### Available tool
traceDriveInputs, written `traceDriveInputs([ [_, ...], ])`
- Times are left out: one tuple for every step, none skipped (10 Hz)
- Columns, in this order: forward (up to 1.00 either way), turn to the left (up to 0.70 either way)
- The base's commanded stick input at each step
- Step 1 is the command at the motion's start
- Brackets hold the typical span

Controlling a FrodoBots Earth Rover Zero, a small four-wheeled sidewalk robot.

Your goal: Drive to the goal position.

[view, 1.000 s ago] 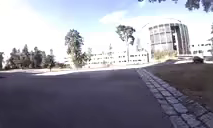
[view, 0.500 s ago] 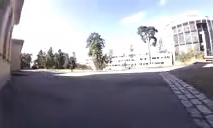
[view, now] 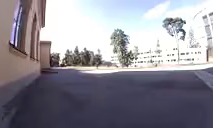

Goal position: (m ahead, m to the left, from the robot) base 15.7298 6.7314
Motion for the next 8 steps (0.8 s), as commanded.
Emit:
traceDriveInputs([
  [0.70, 0.00],
  [0.70, 0.00],
  [0.70, 0.00],
  [0.70, 0.00],
  [0.70, 0.00],
  [0.70, 0.00],
  [0.70, 0.00],
  [0.70, 0.00],
])
